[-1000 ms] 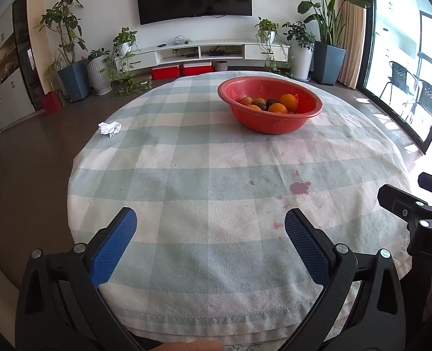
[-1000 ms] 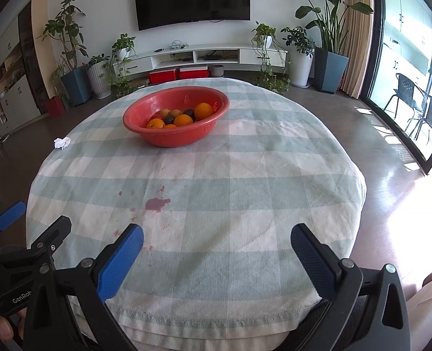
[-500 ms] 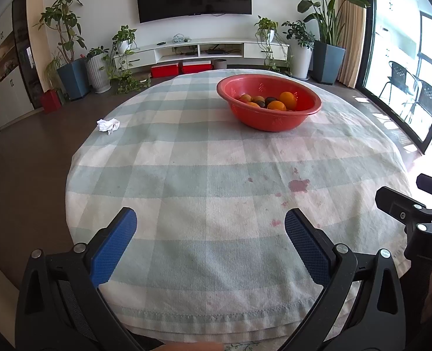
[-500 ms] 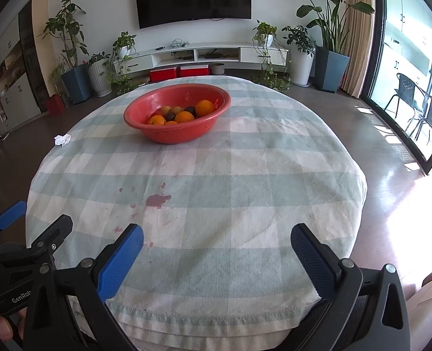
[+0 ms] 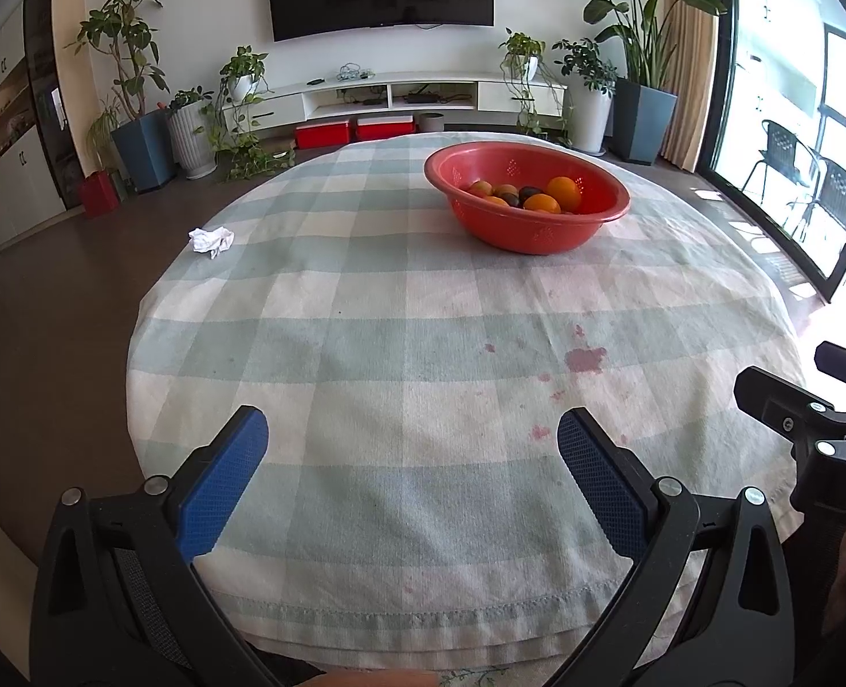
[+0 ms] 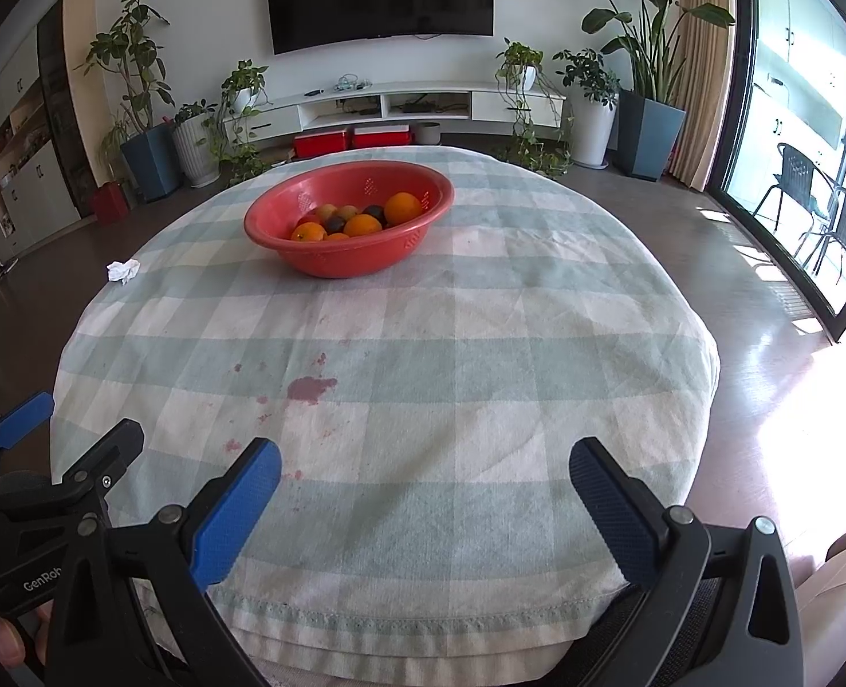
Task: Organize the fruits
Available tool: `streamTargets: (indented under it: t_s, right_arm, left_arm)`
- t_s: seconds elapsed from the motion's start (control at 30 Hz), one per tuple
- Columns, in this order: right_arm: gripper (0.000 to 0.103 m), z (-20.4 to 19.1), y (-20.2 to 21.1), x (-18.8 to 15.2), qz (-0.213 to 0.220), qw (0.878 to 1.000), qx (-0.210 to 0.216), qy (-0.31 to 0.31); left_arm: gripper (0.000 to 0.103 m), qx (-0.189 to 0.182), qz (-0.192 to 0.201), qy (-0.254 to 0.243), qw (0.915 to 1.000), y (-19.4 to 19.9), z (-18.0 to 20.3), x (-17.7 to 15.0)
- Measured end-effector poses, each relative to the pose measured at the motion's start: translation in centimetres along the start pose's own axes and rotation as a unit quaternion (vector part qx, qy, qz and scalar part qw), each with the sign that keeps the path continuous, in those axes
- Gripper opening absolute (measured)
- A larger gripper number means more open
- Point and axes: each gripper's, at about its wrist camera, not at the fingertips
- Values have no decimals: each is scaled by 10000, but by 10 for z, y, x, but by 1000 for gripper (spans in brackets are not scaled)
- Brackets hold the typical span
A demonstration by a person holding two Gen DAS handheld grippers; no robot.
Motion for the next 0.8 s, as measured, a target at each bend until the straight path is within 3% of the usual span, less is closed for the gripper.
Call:
streamTargets:
  t_s: [0.8]
  right_arm:
    - [103,0,1,1,-9,10000,-4,10]
  left_arm:
    - [103,-14,-10,13,10000,1,0,-1]
Point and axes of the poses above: each gripper's, at about its wrist camera, not at the fingertips, and y roughly against the way its jaws point, z to its right, x to its top, and after that the axes turned 12 degrees about z, right-handed
